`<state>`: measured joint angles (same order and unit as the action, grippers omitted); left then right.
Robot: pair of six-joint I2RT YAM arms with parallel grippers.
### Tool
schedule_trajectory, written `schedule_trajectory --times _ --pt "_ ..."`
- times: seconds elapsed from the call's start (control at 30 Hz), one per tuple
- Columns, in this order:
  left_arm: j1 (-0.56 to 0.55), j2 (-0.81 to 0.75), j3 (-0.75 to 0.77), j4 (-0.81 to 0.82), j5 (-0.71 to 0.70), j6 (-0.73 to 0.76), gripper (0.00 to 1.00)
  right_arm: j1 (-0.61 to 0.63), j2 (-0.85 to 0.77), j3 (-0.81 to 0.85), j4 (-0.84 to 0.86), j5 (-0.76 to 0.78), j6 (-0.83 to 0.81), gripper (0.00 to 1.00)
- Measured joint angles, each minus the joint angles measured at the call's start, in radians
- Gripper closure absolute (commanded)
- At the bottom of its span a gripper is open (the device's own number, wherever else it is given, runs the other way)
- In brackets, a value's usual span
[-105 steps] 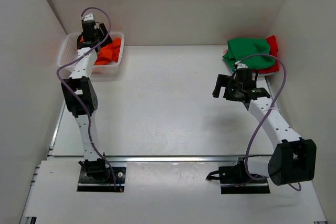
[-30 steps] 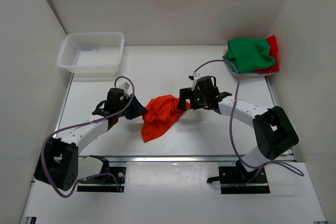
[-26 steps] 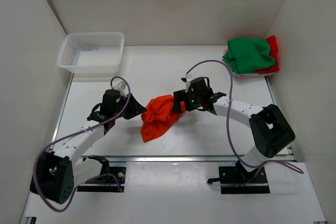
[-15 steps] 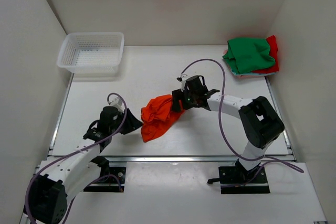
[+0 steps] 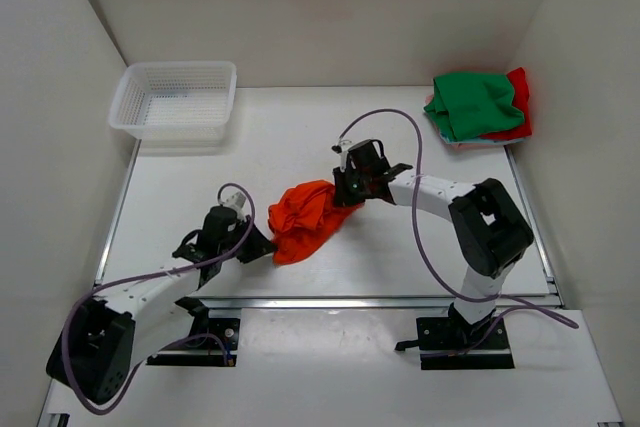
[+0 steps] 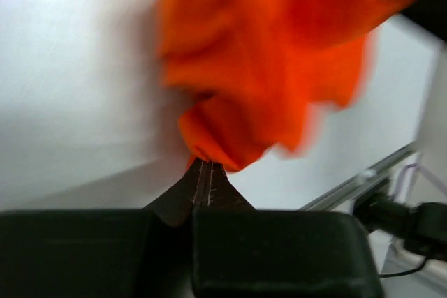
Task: Fold and stack the t-shirts
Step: Flatten out the tshirt
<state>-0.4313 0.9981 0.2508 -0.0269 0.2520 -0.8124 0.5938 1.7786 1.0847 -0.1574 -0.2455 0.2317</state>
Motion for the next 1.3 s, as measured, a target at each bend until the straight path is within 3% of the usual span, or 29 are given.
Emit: schedule_trajectory --times 0.17,0.33,0.47,0.6,0.8,0.93,1.0,1.03,1.1,1.13,1.17,1.23,1.27,1.3 --pt "0.101 -0.096 0.246 -0.095 -0.003 0.037 1.00 -0.066 -0.197 0.022 -0.115 0.003 -0.006 1.00" --pt "0.264 -0.142 0.542 -0.206 0.004 0.129 1.00 -0.257 -0.489 0.074 -0.159 -0.028 0.002 1.00" --pt "0.274 -0.170 0.710 -0.311 -0.028 0.198 1.00 -0.450 -0.689 0.082 -0.177 -0.106 0.014 1.00" --pt "0.269 -0.197 0.782 -0.391 -0.034 0.226 1.00 -0.577 -0.790 0.082 -0.216 -0.244 0.035 1.00" --pt "0.260 -0.183 0.858 -0.470 -0.075 0.249 1.00 -0.583 -0.803 0.079 -0.260 -0.314 0.051 1.00" --pt "0.271 -0.161 0.832 -0.474 -0.121 0.256 1.00 -0.492 -0.766 0.050 -0.233 -0.304 0.068 0.99" --pt "0.289 -0.148 0.794 -0.476 -0.151 0.259 1.00 -0.431 -0.702 0.055 -0.238 -0.279 0.062 0.75" --pt "0.296 -0.139 0.773 -0.479 -0.168 0.264 1.00 -0.396 -0.660 0.066 -0.246 -0.257 0.055 0.58" --pt "0.312 -0.121 0.732 -0.494 -0.204 0.275 1.00 -0.365 -0.585 0.068 -0.259 -0.209 0.048 0.51" --pt "0.327 -0.110 0.696 -0.504 -0.231 0.285 1.00 -0.372 -0.562 0.038 -0.271 -0.168 0.042 0.40" --pt "0.336 -0.106 0.681 -0.510 -0.243 0.290 1.00 -0.386 -0.565 0.020 -0.275 -0.155 0.048 0.40" --pt "0.360 -0.103 0.655 -0.513 -0.263 0.301 0.80 -0.417 -0.594 -0.032 -0.272 -0.128 0.045 0.38" --pt "0.372 -0.098 0.648 -0.515 -0.272 0.307 0.57 -0.430 -0.608 -0.055 -0.278 -0.113 0.044 0.38" --pt "0.380 -0.093 0.644 -0.515 -0.275 0.315 0.51 -0.443 -0.616 -0.074 -0.284 -0.098 0.040 0.38"
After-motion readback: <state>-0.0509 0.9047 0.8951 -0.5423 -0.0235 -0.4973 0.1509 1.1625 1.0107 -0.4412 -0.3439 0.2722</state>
